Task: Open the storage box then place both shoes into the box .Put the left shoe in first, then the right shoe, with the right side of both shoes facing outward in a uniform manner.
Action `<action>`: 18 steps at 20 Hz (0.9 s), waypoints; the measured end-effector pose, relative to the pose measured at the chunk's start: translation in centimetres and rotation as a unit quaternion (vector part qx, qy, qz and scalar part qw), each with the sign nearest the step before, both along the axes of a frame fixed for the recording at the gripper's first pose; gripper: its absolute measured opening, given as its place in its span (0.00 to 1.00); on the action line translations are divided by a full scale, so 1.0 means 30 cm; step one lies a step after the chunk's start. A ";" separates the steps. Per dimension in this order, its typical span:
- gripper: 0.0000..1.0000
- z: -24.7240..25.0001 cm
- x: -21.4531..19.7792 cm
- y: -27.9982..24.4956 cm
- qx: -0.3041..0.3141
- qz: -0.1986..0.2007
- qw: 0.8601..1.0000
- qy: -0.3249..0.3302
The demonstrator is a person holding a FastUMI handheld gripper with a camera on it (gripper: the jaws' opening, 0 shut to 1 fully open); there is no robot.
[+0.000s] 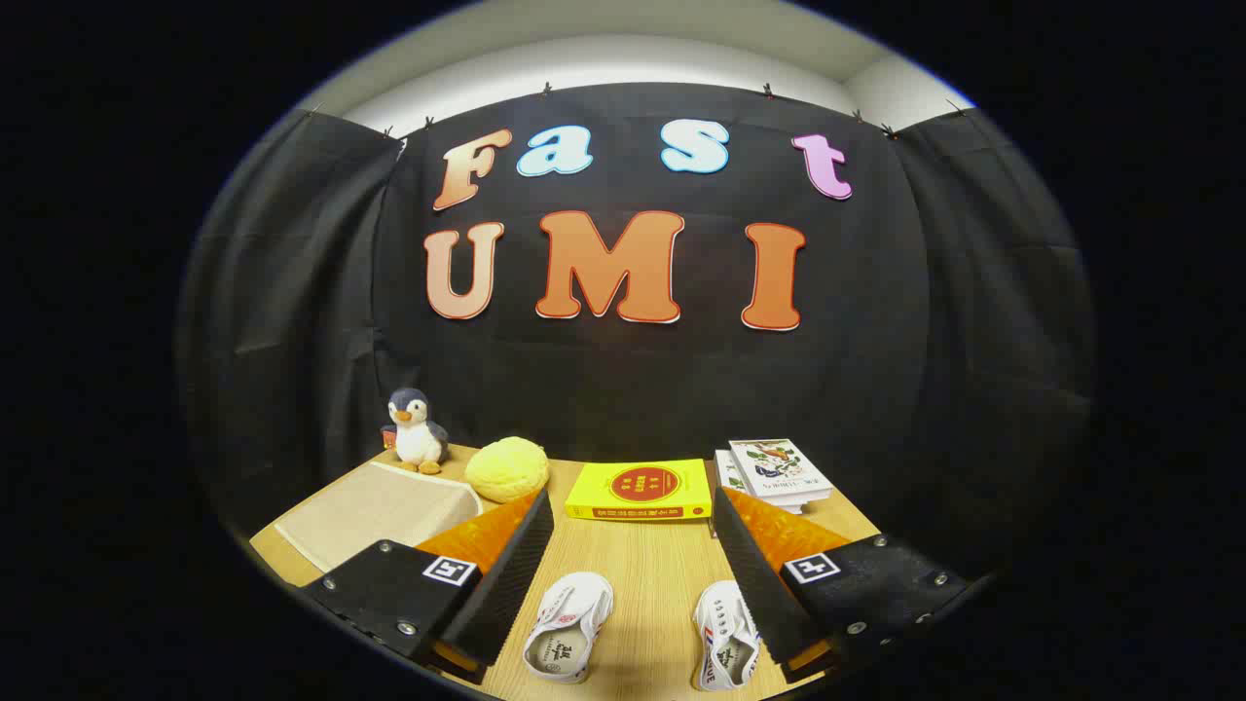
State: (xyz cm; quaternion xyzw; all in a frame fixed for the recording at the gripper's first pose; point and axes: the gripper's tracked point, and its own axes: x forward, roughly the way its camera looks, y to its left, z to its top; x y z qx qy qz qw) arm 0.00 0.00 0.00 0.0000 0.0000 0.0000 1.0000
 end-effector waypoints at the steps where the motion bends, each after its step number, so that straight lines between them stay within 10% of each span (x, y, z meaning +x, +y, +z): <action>1: 0.99 0.001 -0.001 0.002 0.000 -0.001 1.000 0.001; 18: 0.99 -0.023 -0.009 0.028 -0.005 0.018 1.000 0.010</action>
